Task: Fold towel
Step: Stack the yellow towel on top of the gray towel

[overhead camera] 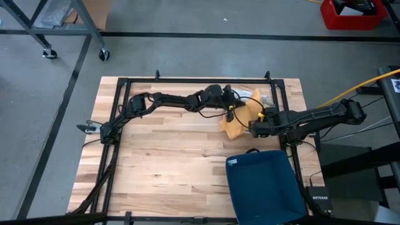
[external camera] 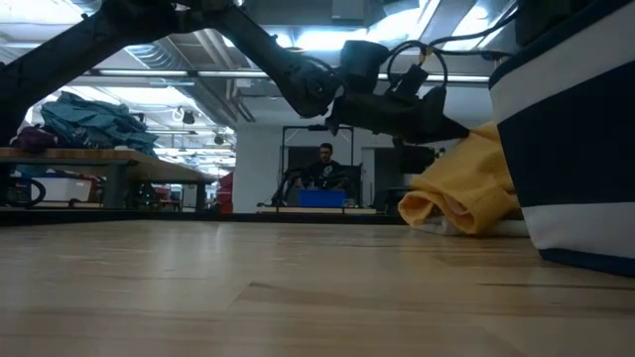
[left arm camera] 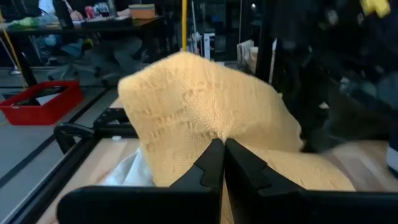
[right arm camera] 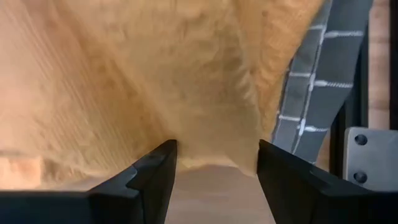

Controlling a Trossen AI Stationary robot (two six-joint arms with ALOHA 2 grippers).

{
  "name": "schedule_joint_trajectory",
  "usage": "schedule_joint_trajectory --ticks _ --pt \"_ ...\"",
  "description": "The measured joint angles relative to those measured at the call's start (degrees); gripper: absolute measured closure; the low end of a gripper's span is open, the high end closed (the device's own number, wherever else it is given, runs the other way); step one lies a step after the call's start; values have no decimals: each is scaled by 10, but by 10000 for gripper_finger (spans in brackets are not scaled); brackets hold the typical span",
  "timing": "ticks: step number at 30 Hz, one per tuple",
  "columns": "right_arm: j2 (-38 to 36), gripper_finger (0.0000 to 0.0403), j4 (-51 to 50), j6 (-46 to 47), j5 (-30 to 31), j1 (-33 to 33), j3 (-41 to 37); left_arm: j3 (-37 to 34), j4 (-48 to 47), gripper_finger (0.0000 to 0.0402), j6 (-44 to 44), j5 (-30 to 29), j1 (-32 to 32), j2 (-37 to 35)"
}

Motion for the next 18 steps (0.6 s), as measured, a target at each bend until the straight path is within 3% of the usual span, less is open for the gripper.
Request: schedule_joint_trajectory --ticks 10,18 --pt "0 185 4 1 -20 0 0 0 52 398 -11 0 2 0" --pt "-1 185 4 -6 -4 0 18 0 -60 398 4 -1 2 -1"
